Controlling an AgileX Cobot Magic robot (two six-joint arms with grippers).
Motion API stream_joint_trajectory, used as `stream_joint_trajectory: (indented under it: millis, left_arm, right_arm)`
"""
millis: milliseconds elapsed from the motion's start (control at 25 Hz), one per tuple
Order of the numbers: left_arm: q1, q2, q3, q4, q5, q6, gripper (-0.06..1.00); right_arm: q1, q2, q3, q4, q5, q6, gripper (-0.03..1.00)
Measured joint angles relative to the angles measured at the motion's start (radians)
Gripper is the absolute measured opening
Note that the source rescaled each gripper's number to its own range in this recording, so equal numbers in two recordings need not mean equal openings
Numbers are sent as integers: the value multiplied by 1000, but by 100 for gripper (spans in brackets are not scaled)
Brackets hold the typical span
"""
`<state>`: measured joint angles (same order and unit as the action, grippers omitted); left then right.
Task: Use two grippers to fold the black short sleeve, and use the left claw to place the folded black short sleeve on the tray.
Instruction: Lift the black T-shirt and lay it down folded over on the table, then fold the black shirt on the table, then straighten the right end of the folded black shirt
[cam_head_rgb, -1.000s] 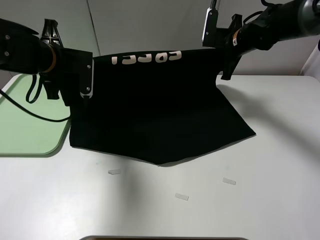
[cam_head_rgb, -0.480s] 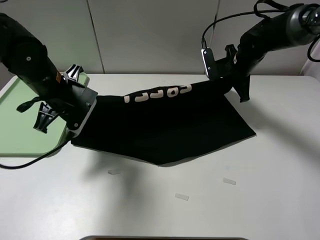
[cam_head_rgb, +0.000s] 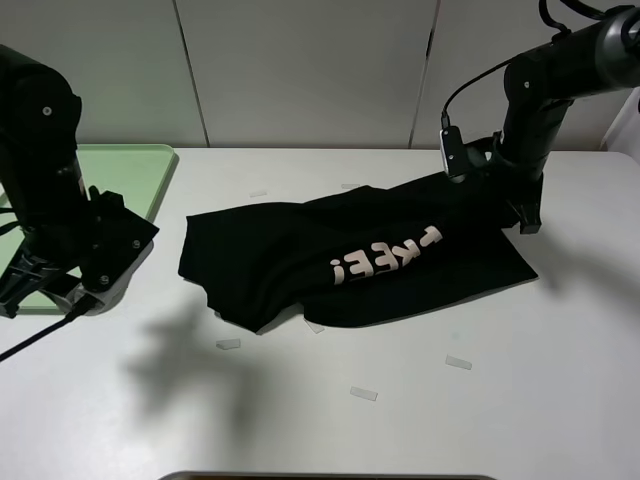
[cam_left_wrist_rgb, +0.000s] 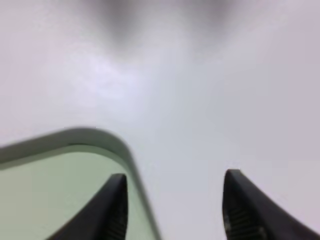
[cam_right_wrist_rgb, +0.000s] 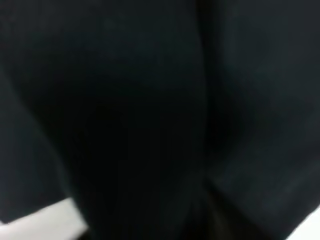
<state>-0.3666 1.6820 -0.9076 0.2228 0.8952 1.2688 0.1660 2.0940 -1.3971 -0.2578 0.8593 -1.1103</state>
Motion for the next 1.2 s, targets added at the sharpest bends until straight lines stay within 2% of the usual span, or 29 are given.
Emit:
stream_joint_trajectory:
  millis: [40, 80, 120, 200, 480, 680, 800, 1000, 1200]
  left_arm:
    - [0, 0, 0, -1, 17, -25, 46]
    - [0, 0, 0, -1, 32, -49, 46]
    - [0, 0, 0, 3, 50, -80, 47]
    - [0, 0, 0, 9, 68, -153, 48]
    - [0, -2, 0, 47, 76, -462, 55]
    - [0, -51, -18, 62, 41, -628, 55]
    - [0, -125, -40, 62, -33, -718, 56]
    - [0, -277, -46, 60, -149, -834, 55]
    - [0, -437, -46, 53, -193, -1019, 56]
  right_arm:
    - [0, 0, 0, 5, 6, 14, 77]
    - [0, 0, 0, 9, 8, 36, 85]
    - [0, 0, 0, 17, 8, 60, 91]
    - [0, 0, 0, 54, 11, 99, 97]
    - [0, 0, 0, 264, 20, 147, 100]
    - [0, -28, 0, 396, 67, 216, 100]
    - [0, -103, 0, 415, 37, 222, 100]
    - [0, -268, -2, 480, -48, 297, 100]
    - [0, -423, -2, 568, -108, 380, 100]
